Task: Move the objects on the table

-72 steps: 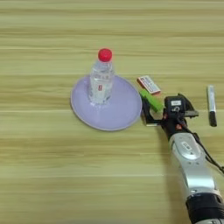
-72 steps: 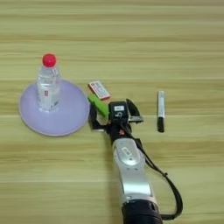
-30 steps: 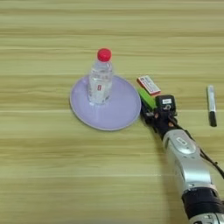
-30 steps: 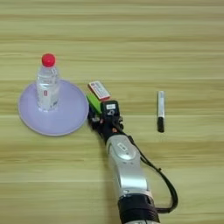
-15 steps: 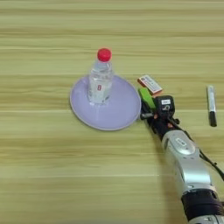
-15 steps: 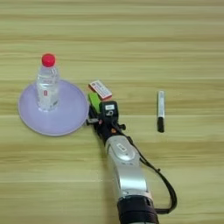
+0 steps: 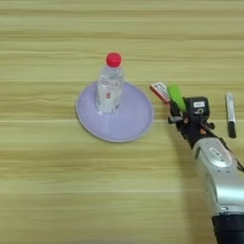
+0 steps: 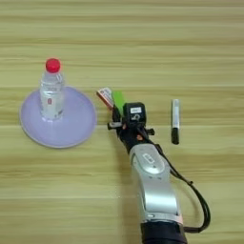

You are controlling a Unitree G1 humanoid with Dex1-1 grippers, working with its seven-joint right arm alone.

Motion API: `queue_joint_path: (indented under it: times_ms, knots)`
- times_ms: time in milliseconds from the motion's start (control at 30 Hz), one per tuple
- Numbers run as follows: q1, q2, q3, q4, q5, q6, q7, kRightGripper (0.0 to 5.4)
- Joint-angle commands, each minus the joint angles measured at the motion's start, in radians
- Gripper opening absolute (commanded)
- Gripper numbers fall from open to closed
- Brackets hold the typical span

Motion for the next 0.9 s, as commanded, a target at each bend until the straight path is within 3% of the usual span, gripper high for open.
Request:
queue_joint_path:
  times_ms: [33,633,900]
  knots:
    - [-0.048,-0.05,-0.057,-0.039,-0.001,0.0,-0.037,1.4]
    - [-0.111,-0.079,-0.093,0.228,-0.013,-0.032,-0.066,1.4]
    - [-0.12,-0.087,-0.093,0.267,-0.015,-0.05,-0.064,1.4]
